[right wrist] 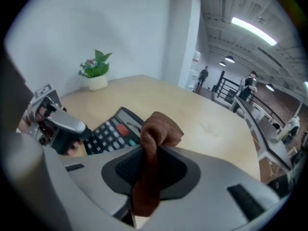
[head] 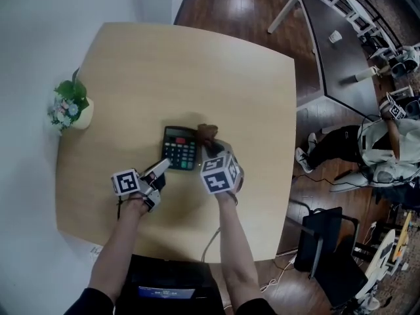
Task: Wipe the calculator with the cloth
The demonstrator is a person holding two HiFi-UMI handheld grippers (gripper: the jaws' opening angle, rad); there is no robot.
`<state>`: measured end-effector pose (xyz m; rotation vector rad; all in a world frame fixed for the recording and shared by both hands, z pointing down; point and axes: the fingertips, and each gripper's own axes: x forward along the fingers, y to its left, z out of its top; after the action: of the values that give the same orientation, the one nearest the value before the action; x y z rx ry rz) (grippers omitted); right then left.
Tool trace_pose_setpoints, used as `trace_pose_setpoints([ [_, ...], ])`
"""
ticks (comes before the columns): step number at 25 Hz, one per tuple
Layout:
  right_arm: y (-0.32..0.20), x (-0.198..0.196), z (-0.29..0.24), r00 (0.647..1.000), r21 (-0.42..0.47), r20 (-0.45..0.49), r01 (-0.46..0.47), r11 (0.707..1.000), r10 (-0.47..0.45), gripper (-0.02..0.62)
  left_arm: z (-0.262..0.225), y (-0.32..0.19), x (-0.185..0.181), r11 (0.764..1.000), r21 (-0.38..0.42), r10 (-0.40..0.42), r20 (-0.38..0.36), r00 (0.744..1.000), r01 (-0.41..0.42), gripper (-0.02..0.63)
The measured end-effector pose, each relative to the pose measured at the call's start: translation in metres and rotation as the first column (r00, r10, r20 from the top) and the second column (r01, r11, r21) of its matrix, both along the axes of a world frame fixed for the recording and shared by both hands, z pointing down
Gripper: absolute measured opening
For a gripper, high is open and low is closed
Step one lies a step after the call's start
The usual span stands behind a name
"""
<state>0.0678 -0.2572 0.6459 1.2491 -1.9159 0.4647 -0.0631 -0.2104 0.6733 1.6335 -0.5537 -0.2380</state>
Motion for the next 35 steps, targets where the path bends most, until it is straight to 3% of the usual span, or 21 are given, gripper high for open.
trace_pose_setpoints([
  [3,-0.020,-0.081,-0.020,0.978,0.083,0.101,0.176,0.981,-0.184,0.084,-0.007,-0.003,0.004,1.000,0.022,-0.006,-0.045,0.999,0.007,0.074],
  [6,-0.037,-0.128,-0.010,0.952,0.075,0.074,0.292,0.954,-0.297,0.084,-0.006,-0.004,0.005,1.000,0.027,-0.008,-0.030,1.000,0.009,0.074],
  [8,-0.042,-0.125,0.001,0.953,0.041,0.054,0.295,0.955,-0.297,0.086,-0.006,-0.004,0.005,0.999,0.034,-0.004,-0.017,1.000,0.005,0.074],
  [11,-0.040,-0.093,0.000,0.973,0.028,0.064,0.219,0.975,-0.221,0.086,-0.007,-0.003,0.007,0.999,0.041,0.006,0.001,1.000,-0.006,0.075],
  [15,-0.026,-0.021,0.005,0.998,-0.004,0.047,0.044,0.999,-0.044,0.086,-0.007,-0.003,0.006,0.999,0.036,0.003,-0.004,1.000,-0.003,0.074],
  [19,-0.005,0.042,0.011,0.992,-0.033,-0.016,-0.126,0.991,0.126,0.084,-0.011,-0.004,0.009,0.998,0.062,0.006,-0.027,1.000,-0.004,0.074],
  [21,-0.008,0.024,-0.003,0.996,0.014,0.039,-0.084,0.996,0.083,0.084,-0.009,-0.005,0.008,0.998,0.060,0.006,-0.022,1.000,-0.005,0.074],
  [24,-0.018,-0.057,-0.021,0.982,0.073,0.134,0.126,0.989,-0.135,0.084,-0.007,-0.004,0.004,0.999,0.046,-0.004,-0.024,1.000,0.005,0.074],
  [26,-0.021,-0.109,-0.019,0.953,0.052,0.148,0.261,0.964,-0.266,0.084,-0.007,-0.003,0.003,0.999,0.047,-0.010,-0.024,1.000,0.011,0.074],
  [28,-0.019,-0.136,-0.003,0.931,-0.011,0.109,0.352,0.936,-0.349,0.084,-0.008,-0.004,0.003,0.998,0.059,-0.013,-0.021,1.000,0.015,0.074],
  [31,-0.012,-0.129,0.016,0.930,-0.080,0.054,0.367,0.927,-0.364,0.086,-0.009,-0.001,0.005,0.998,0.054,-0.019,-0.015,1.000,0.020,0.074],
  [35,-0.006,-0.071,0.017,0.972,-0.088,0.039,0.233,0.968,-0.231,0.086,0.002,0.000,-0.002,1.000,0.019,-0.022,0.042,0.999,0.021,0.074],
])
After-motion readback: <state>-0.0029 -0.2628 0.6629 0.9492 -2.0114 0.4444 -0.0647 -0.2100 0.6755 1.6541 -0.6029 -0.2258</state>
